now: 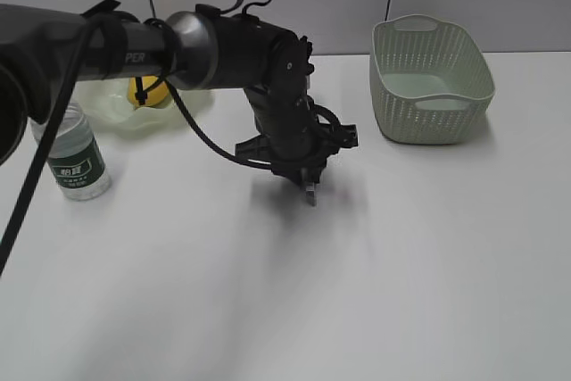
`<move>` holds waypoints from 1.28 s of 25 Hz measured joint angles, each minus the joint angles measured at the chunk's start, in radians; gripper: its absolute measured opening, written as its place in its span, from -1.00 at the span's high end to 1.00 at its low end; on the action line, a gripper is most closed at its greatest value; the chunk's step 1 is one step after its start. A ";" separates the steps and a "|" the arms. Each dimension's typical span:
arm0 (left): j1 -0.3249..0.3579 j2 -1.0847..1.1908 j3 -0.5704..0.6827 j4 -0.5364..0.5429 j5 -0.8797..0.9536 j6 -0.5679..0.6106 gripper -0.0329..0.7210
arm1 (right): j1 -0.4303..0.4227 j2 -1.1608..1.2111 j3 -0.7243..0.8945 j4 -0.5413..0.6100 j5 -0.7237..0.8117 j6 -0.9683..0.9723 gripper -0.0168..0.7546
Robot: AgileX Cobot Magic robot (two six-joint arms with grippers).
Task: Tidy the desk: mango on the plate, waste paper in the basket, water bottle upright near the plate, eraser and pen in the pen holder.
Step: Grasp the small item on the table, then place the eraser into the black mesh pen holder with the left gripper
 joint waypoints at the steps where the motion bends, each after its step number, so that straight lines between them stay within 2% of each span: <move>1: 0.000 0.000 0.000 0.005 0.000 0.000 0.55 | 0.000 0.000 0.000 0.000 0.000 0.000 -0.39; 2: 0.000 -0.002 0.000 0.016 0.001 0.000 0.69 | 0.000 0.000 0.000 0.000 0.000 0.000 -0.39; 9: 0.000 -0.119 0.000 0.109 0.024 0.011 0.68 | 0.000 0.000 0.000 0.000 0.000 0.000 -0.39; 12: 0.000 -0.211 0.000 0.196 -0.003 0.015 0.68 | 0.000 0.000 0.000 0.000 0.000 0.000 -0.39; 16: 0.006 -0.297 0.000 0.311 -0.169 0.015 0.68 | 0.000 0.000 0.000 0.000 0.000 0.000 -0.39; 21: 0.034 -0.272 0.000 0.398 -0.381 0.015 0.68 | 0.000 0.000 0.000 0.000 0.000 0.000 -0.39; 25: 0.064 -0.212 0.000 0.435 -0.423 0.015 0.68 | 0.000 0.000 0.000 0.000 0.000 0.000 -0.39; 32: 0.100 -0.158 0.000 0.437 -0.422 0.015 0.68 | 0.000 0.000 0.000 0.000 0.000 0.004 -0.39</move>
